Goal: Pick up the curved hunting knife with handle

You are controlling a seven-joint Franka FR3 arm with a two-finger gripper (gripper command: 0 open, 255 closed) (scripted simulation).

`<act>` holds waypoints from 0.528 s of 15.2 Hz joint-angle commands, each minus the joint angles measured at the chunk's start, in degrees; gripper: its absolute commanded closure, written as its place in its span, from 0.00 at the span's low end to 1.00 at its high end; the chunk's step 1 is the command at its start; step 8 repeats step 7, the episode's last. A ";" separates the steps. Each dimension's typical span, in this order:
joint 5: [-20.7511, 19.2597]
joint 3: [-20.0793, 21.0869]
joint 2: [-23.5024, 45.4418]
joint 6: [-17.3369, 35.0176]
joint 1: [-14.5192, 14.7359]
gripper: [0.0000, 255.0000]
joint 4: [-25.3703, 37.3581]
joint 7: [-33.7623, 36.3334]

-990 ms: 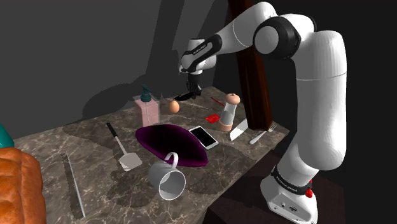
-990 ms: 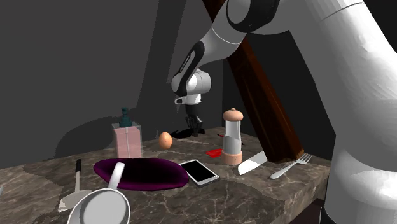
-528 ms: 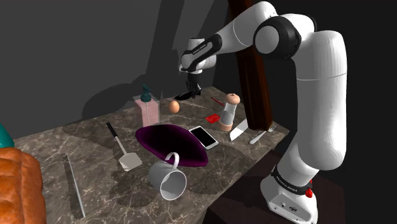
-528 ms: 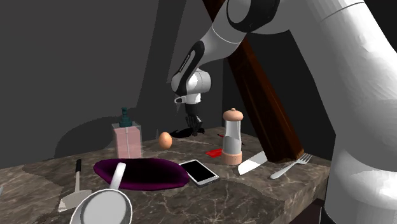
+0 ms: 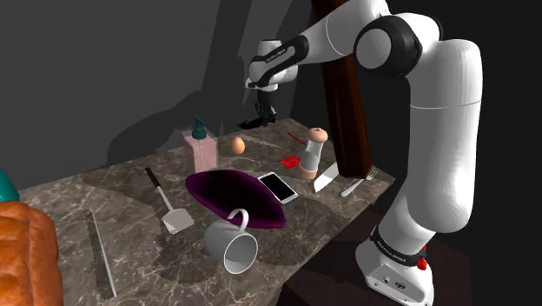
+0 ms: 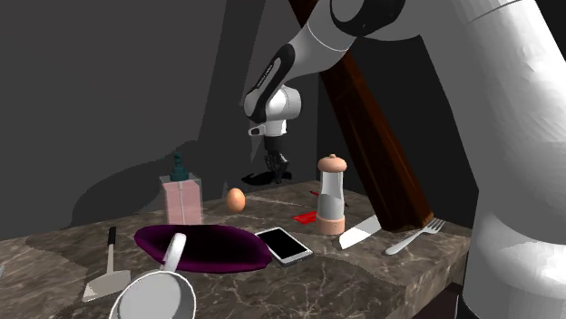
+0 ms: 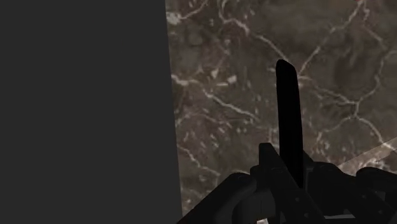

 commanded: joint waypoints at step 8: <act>-0.68 -0.33 -2.08 -3.97 0.26 1.00 1.94 0.24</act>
